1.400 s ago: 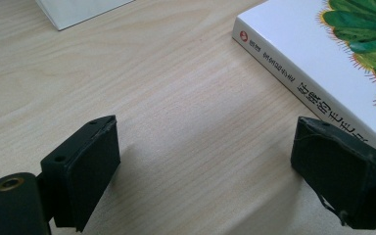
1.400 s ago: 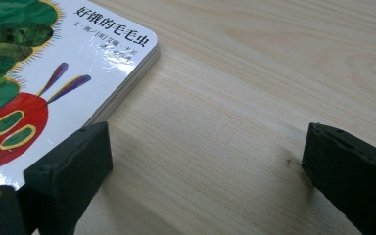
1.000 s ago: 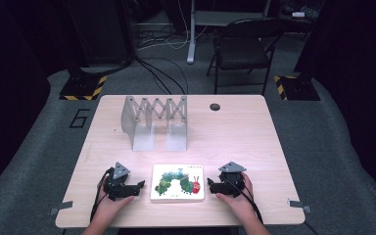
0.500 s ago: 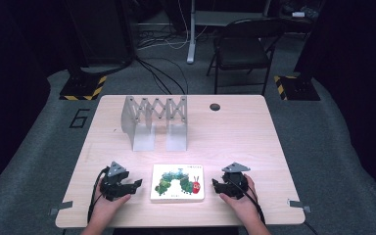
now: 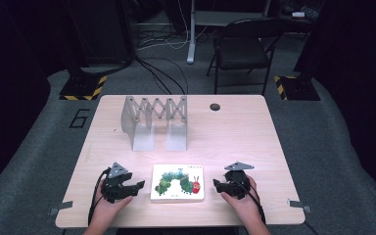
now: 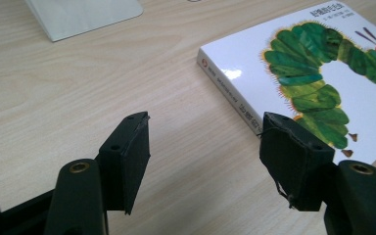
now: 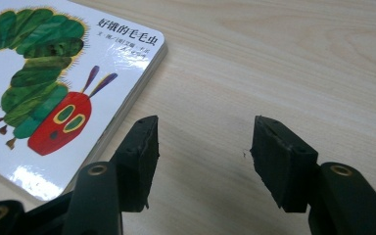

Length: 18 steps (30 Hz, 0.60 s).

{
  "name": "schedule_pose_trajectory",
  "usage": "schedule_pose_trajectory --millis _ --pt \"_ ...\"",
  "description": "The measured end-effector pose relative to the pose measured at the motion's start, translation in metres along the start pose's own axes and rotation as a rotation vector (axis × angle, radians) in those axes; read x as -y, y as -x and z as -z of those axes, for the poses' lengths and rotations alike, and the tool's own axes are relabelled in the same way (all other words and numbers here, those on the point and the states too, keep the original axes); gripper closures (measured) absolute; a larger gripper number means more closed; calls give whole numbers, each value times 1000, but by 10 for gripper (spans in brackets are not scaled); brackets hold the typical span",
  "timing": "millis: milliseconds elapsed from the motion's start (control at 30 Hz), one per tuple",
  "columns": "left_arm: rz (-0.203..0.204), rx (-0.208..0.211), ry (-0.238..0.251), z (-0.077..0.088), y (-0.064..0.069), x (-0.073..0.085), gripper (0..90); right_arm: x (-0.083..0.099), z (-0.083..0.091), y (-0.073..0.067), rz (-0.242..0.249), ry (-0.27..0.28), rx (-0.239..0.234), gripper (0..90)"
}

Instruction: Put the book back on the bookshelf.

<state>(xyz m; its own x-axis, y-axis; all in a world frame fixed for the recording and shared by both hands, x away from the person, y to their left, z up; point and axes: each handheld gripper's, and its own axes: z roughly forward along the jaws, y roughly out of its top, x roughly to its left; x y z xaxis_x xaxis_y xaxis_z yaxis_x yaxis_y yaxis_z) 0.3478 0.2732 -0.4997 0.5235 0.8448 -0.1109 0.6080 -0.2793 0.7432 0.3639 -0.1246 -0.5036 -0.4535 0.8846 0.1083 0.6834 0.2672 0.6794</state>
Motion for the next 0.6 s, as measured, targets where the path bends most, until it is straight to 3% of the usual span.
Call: schedule_pose_trajectory --millis 133,167,233,333,467,600 --pt "0 21 4 0 5 -2 356 0 2 -1 -4 -3 -13 432" --pt "-9 18 7 -2 9 -1 356 -2 3 -2 -24 -1 -25 433" --pt "-24 27 -19 -1 11 -1 356 -4 5 -1 -13 3 -38 434" --pt "-25 31 -6 1 14 -1 356 -7 7 -4 -33 1 -57 434" --pt "-17 39 4 0 19 -1 356 -11 7 -8 -14 -17 -79 433" --pt "-22 53 -46 2 22 -3 356 -17 12 -11 -13 -32 -85 439"
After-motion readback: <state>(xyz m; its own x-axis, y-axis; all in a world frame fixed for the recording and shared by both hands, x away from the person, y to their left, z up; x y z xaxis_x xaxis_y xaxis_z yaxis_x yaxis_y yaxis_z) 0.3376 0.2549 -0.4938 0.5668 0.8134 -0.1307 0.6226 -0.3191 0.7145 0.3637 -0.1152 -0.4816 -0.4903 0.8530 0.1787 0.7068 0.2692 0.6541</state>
